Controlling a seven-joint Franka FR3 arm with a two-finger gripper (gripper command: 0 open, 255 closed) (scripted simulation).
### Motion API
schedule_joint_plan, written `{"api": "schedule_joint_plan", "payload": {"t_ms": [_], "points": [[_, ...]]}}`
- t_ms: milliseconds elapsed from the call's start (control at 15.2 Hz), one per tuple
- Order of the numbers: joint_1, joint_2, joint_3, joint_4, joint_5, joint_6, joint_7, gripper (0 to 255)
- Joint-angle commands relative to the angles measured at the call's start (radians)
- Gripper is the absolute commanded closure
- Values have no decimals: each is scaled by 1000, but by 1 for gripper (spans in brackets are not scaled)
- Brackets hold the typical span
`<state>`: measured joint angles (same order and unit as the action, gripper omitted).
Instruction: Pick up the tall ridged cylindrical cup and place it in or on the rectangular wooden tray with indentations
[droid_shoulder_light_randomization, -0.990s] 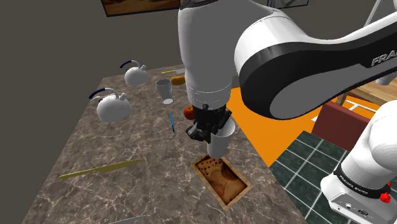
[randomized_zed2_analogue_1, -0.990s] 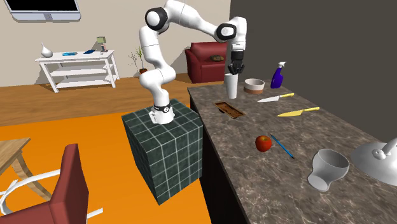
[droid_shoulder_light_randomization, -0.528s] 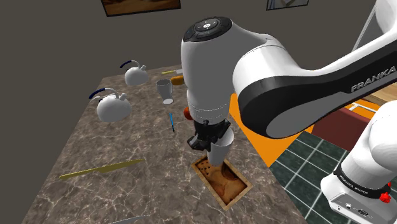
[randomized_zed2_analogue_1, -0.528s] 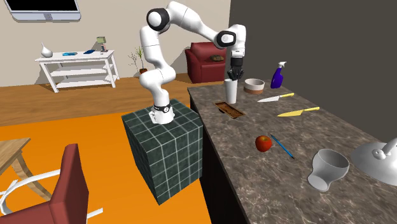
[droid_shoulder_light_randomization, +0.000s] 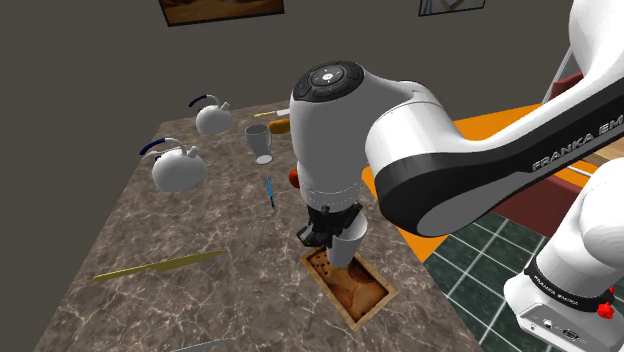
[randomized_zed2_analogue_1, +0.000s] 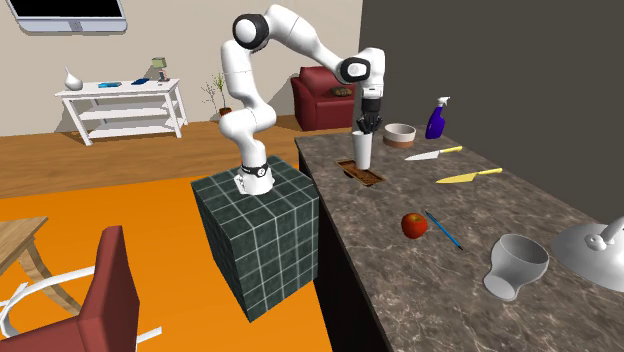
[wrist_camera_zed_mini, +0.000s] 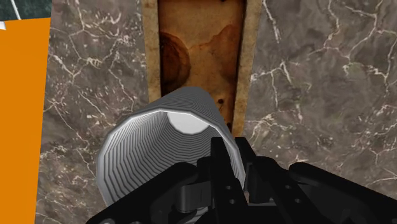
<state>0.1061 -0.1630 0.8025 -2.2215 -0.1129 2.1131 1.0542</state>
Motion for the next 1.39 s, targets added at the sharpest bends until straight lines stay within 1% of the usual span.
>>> {"api": "schedule_joint_plan", "payload": {"t_ms": [0,198,264,594,858,1320], "points": [[0,1,0,-1,-1,2,1,255],[0,1,0,-1,-1,2,1,255],[0,1,0,-1,-1,2,1,0],[0,1,0,-1,-1,2,1,0],[16,-55,-14,84,48,-122,-35,0],[16,-55,-14,84,48,-122,-35,0]]}}
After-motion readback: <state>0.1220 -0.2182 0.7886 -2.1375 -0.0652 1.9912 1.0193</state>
